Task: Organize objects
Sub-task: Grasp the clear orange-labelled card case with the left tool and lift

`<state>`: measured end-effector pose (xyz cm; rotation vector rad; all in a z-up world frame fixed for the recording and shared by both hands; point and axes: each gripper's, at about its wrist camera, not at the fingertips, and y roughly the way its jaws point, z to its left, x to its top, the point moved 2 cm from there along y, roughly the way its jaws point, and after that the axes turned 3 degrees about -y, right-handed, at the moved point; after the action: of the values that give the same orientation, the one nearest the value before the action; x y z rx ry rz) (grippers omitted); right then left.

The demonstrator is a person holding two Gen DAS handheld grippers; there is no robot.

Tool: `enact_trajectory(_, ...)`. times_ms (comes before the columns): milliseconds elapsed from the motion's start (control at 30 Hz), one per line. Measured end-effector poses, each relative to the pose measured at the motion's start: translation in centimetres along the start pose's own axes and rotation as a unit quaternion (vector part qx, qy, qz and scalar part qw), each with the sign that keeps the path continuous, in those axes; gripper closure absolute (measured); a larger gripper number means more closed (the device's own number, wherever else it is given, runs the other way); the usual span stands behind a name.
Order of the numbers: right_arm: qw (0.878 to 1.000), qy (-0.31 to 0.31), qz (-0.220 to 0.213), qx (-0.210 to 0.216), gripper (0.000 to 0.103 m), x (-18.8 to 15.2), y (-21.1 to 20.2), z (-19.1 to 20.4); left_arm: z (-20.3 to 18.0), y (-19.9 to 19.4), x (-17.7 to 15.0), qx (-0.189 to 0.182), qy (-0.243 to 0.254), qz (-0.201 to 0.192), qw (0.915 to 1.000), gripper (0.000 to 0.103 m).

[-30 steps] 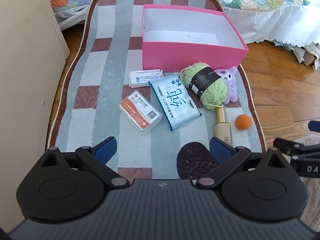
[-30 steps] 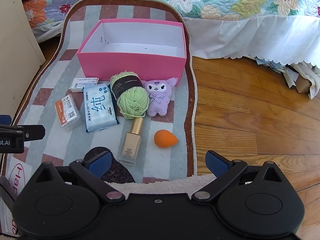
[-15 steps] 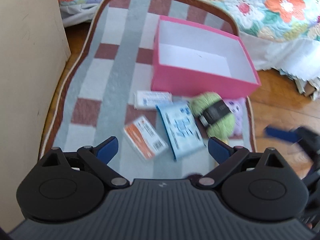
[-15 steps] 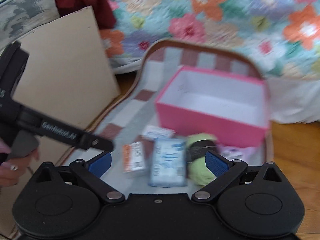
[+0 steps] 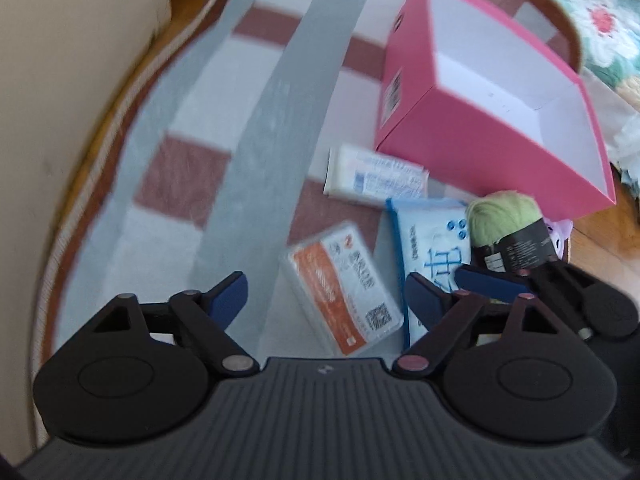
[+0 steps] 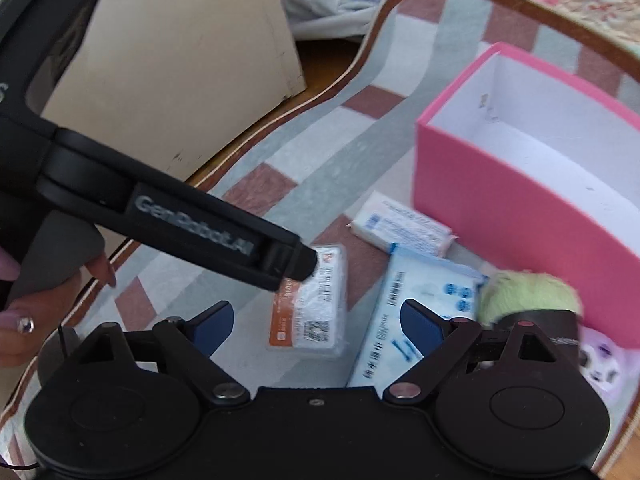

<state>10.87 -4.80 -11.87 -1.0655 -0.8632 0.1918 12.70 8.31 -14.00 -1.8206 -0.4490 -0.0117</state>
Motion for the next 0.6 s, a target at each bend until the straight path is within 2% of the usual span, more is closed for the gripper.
enact_trajectory(33, 1.000, 0.000, -0.002, 0.003, 0.013, -0.3, 0.5, 0.2, 0.5, 0.6, -0.2, -0.010, -0.012, 0.009, 0.9998, 0.028)
enact_trajectory(100, 1.000, 0.006, -0.008, 0.013, 0.015, -0.8, 1.6, 0.4, 1.0, 1.5, -0.6, -0.024, -0.025, 0.015, 0.9993, 0.035)
enact_trajectory(200, 1.000, -0.004, -0.006, 0.009, 0.023, -1.6, 3.1, 0.9, 0.9, 2.3, -1.3, -0.021, -0.012, 0.004, 0.9997, 0.039)
enact_trajectory(300, 1.000, -0.026, -0.006, -0.002, 0.026, -2.1, 3.7, 1.4, 0.9, 3.2, -2.0, -0.035, -0.013, 0.007, 0.9993, 0.046)
enact_trajectory(367, 1.000, -0.026, -0.002, -0.003, 0.028, -2.2, 4.1, 1.4, 0.9, 3.6, -2.5, -0.061, -0.029, 0.008, 0.9977, 0.048)
enact_trajectory(467, 1.000, -0.027, 0.003, -0.010, 0.036, -2.3, 4.8, 1.4, 0.6, 3.6, -2.8, -0.060, -0.024, -0.005, 0.9979, 0.048)
enact_trajectory(600, 1.000, -0.010, 0.003, -0.011, 0.036, -2.5, 5.2, 1.0, 0.8, 3.6, -2.8, -0.066, -0.031, -0.009, 0.9973, 0.048)
